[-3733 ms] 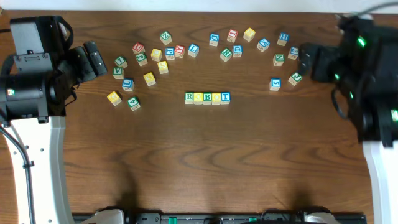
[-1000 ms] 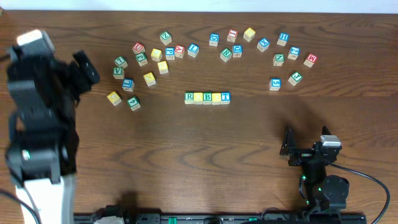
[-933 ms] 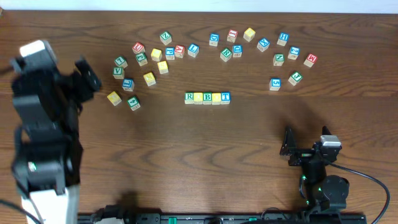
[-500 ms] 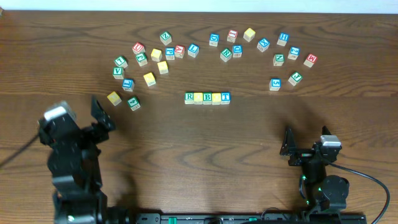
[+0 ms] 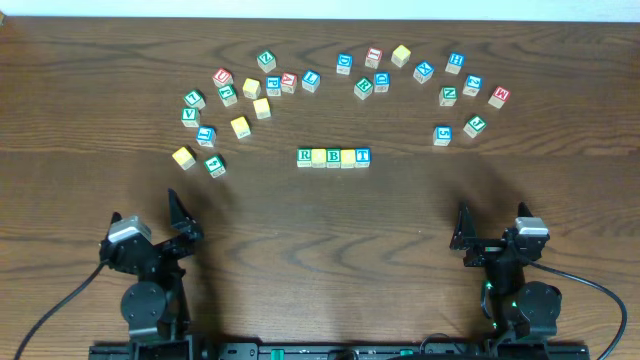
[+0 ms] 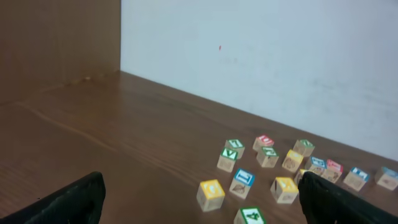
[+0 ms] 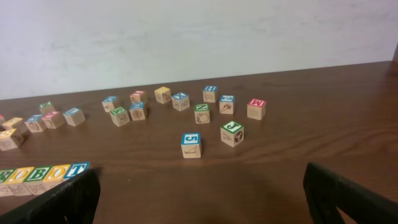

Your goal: Spell out ROBOT

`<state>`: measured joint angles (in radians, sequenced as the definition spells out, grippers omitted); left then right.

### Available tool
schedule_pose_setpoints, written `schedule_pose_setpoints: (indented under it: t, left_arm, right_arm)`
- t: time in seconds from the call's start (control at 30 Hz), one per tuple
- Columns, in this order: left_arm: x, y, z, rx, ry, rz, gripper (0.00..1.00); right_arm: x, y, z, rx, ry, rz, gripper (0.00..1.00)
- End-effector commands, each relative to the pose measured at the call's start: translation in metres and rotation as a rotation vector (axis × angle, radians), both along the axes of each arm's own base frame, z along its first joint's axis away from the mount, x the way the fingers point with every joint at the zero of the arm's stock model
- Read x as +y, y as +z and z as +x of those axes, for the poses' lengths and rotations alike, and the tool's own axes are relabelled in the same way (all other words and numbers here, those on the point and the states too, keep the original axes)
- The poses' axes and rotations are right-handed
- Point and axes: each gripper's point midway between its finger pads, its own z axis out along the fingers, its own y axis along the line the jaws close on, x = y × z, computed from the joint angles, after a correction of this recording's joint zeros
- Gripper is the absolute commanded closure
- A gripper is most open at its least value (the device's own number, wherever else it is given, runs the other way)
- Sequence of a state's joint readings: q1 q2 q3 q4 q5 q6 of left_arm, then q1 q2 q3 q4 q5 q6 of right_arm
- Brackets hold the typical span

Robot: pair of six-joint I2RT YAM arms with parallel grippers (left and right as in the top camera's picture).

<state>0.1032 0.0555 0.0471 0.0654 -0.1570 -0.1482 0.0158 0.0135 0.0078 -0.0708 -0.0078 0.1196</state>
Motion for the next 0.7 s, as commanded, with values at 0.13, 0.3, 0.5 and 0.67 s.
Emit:
schedule_pose_setpoints:
  t: [0.13, 0.3, 0.5, 0.67]
  left_arm:
    - [0.003, -0.021, -0.003, 0.046, 0.018, 0.019, 0.02]
    - [0.002, -0.039, -0.004, 0.123, 0.011, 0.019, 0.03]
    - [0.002, -0.04, -0.004, 0.126, 0.011, 0.019, 0.02]
    - [0.002, -0.04, -0.004, 0.126, 0.011, 0.019, 0.02]
  right_arm:
    - [-0.003, 0.0, 0.0, -0.002, -0.01, -0.013, 0.01]
    - [-0.003, 0.0, 0.0, -0.002, -0.01, -0.013, 0.01]
    - [-0.003, 0.0, 0.0, -0.002, -0.01, -0.013, 0.01]
    - [-0.003, 0.0, 0.0, -0.002, -0.01, -0.013, 0.01]
